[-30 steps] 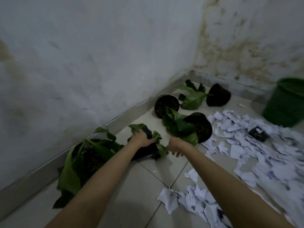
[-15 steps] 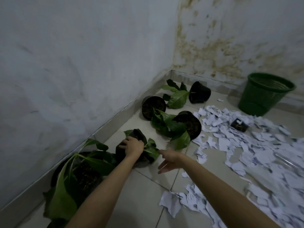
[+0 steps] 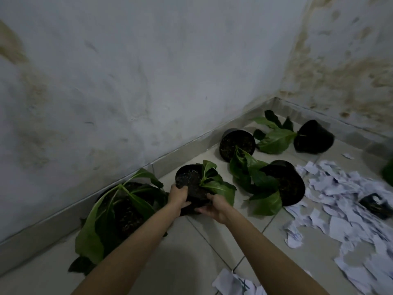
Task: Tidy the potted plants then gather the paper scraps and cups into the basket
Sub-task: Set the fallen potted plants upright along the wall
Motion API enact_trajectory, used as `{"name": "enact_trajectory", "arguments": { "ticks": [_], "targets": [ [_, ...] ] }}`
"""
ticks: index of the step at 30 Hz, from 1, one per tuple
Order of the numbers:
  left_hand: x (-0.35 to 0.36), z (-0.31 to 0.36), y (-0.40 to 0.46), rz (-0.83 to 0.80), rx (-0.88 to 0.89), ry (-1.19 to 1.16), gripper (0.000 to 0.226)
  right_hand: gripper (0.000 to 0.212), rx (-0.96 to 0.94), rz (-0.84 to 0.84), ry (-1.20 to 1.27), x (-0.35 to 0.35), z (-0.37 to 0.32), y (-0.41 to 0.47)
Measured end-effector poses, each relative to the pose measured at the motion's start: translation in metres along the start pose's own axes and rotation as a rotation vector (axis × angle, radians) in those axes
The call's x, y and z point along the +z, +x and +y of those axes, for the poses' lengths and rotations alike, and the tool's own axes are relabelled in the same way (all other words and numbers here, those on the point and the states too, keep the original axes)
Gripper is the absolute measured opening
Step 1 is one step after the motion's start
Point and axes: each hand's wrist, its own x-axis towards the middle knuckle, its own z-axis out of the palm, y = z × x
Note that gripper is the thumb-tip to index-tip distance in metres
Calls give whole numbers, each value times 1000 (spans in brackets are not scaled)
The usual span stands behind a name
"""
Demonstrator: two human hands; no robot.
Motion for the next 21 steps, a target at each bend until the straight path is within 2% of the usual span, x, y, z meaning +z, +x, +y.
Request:
{"name": "enact_trajectory", "arguments": {
  "ticks": [4,9,17,21],
  "targets": [
    [0,-1,5,11,-53,-193,45,34,-58,23,-32,10,-9,15],
    [-4,7,19,57,-3,-290,45,34,-76,4,17,27,-21,31],
    [-5,-1,31,163,18,-333,43,35,-119,98,-7,43,-6,47],
    [-6,5,31,185,-8,-203,43,34,-139,128,-12,48,-7,44]
  ]
}}
